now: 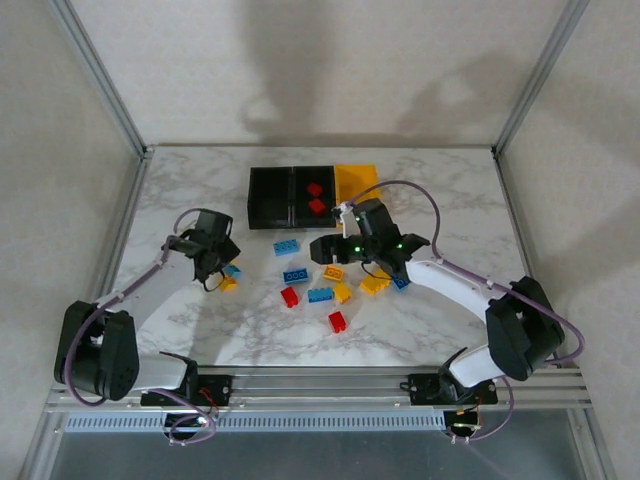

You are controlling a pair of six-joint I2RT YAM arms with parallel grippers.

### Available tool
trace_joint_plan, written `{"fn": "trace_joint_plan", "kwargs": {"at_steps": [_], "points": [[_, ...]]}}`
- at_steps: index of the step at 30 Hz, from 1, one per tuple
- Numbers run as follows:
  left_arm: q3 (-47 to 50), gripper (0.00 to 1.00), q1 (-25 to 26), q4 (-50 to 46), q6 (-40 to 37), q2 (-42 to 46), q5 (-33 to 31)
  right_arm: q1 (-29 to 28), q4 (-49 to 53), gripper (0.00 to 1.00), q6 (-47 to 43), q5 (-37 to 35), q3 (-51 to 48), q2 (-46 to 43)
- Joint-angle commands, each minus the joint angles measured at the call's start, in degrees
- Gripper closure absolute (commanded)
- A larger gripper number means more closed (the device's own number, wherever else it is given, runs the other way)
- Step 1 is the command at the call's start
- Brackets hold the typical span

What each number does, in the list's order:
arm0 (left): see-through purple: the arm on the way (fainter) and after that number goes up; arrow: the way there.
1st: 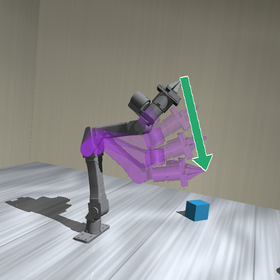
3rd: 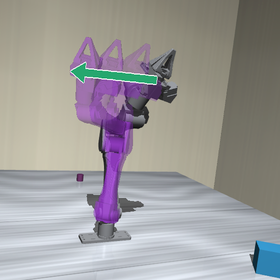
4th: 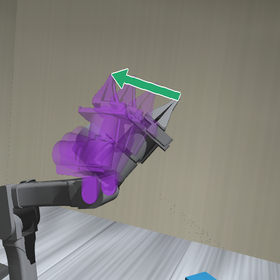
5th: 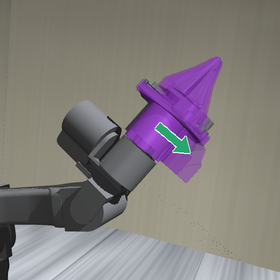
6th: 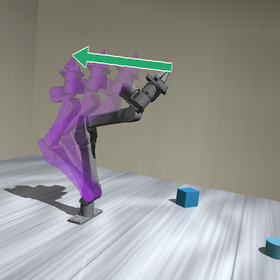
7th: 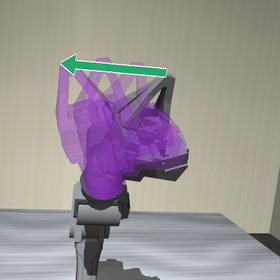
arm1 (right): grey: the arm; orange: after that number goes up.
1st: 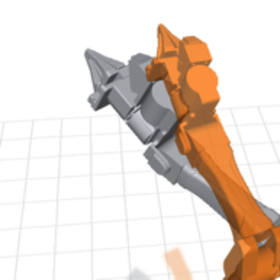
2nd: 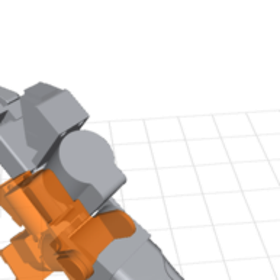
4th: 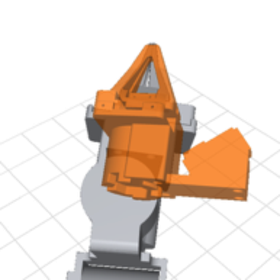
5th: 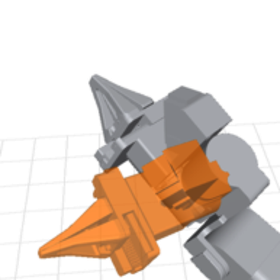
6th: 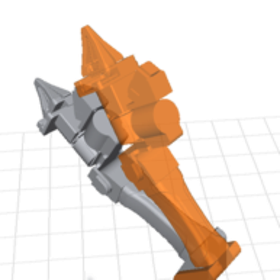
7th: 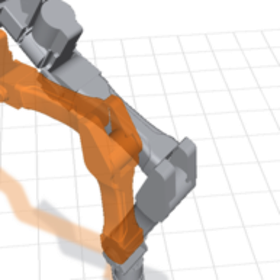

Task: Sort the legos into containers by color
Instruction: Pick up the lego from the middle-left of the table.

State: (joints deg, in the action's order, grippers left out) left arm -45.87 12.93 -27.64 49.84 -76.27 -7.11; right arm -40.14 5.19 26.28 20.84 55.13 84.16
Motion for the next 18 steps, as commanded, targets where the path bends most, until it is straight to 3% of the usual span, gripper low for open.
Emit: {"fn": "trace_joint_plan", "kwargs": {"at_steps": [1, 14, 18], "points": [[1.60, 0.25, -1.71, 4.05, 4.74, 1.16, 1.28, -1.82, -1.59, 0.30, -0.84, 1.00, 2.51, 1.50], [-0.35, 0.23, -4.74, 8.99, 4.40, -8.62, 4.30, -2.12, -0.09, 0.31, -2.02, -0.78, 3.05, 1.47], [-1.32, 0.28, -5.37, 9.79, 3.76, -11.59, 3.35, -2.15, 0.56, 0.31, -2.22, -1.23, 3.39, 1.81]]}}
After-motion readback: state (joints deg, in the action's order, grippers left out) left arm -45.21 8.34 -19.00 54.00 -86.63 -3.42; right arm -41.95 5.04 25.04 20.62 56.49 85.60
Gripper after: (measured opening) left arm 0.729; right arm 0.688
